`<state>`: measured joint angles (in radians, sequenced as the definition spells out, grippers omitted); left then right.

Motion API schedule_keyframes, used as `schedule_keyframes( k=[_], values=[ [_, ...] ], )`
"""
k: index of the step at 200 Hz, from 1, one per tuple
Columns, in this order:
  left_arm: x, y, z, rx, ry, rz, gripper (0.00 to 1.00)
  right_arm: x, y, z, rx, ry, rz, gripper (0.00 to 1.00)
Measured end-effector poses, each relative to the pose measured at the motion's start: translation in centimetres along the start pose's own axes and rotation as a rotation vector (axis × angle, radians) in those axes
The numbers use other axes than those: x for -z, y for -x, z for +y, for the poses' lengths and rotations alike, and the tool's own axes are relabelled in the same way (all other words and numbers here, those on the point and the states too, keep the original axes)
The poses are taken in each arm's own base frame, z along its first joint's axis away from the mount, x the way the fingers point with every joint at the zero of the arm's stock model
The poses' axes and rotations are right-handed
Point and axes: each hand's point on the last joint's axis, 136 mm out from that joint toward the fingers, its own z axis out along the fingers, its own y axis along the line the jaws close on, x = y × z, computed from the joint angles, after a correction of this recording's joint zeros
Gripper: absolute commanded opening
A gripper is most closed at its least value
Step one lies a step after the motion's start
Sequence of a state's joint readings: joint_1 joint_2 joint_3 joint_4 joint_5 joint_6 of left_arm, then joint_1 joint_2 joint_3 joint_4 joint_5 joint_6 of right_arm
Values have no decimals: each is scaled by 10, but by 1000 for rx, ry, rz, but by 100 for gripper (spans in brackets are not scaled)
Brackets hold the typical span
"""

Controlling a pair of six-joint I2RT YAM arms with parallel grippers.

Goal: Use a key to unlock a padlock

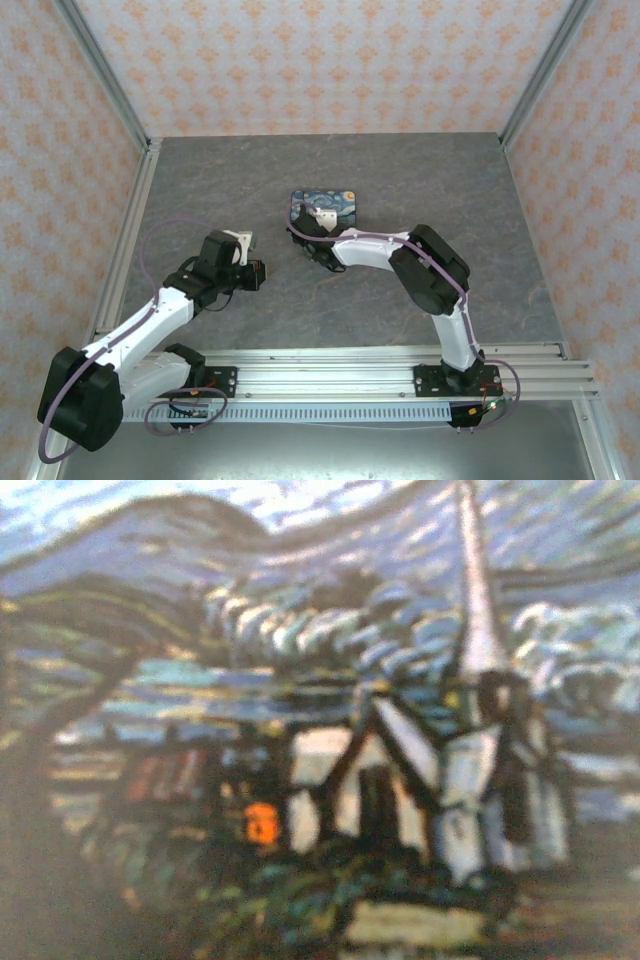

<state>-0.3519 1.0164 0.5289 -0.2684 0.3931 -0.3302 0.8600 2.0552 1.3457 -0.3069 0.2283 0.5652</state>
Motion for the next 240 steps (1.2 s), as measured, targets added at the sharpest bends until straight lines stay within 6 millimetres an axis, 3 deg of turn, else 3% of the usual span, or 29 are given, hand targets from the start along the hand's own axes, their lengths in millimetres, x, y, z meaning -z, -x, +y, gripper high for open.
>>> schedule_keyframes(
  k=[80, 100, 139, 186, 240],
  values=[
    [3, 1, -1, -2, -4, -9, 0, 3, 6, 4, -3, 6, -8, 39],
    [3, 1, -1, -2, -4, -9, 0, 4, 8, 4, -2, 6, -12, 33],
    [2, -1, -1, -1, -7, -2, 0, 3, 13, 2, -1, 3, -20, 11],
    [-3, -21, 1, -8, -40, 29, 0, 4, 14, 2, 17, 9, -19, 3],
    [5, -13, -9, -46, -106, -68, 0, 21, 21, 11, 54, 90, 6, 0]
  ],
)
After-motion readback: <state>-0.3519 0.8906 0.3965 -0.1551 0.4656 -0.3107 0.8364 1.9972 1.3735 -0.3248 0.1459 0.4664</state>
